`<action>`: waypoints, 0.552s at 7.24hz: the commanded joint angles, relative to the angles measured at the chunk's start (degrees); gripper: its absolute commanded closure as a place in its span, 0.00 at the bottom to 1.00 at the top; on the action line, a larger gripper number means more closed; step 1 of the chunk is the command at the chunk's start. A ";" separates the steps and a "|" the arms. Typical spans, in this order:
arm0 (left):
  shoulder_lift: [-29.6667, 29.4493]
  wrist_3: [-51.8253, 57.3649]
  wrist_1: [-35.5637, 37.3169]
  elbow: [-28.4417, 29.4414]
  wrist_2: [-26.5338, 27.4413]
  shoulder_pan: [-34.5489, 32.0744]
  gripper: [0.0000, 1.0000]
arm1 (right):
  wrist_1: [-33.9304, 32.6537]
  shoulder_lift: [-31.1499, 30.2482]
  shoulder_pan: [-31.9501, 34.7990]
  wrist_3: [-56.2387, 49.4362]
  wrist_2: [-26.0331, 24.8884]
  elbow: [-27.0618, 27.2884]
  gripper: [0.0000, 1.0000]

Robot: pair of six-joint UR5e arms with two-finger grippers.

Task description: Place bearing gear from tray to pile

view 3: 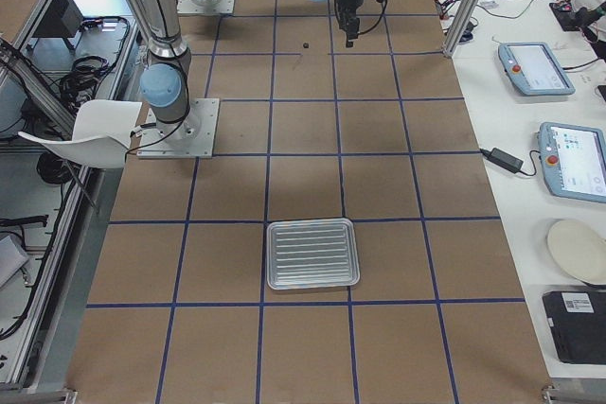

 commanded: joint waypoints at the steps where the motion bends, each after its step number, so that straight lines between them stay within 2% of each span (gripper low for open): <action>1: -0.46 -7.67 0.70 -0.99 -3.25 -8.04 0.00 | 9.19 -8.29 -1.82 0.56 1.80 -0.94 0.00; 2: -0.54 -12.56 1.31 -2.13 -6.15 -10.93 0.00 | 7.81 -8.50 0.01 6.41 5.39 -0.15 0.00; 3: -0.98 -16.61 5.84 -3.88 -6.35 -14.44 0.00 | 2.23 -6.94 3.16 9.17 4.81 0.47 0.00; 4: -2.12 -20.39 11.28 -7.12 -6.35 -17.00 0.00 | 1.30 -5.35 5.02 11.80 3.41 1.43 0.00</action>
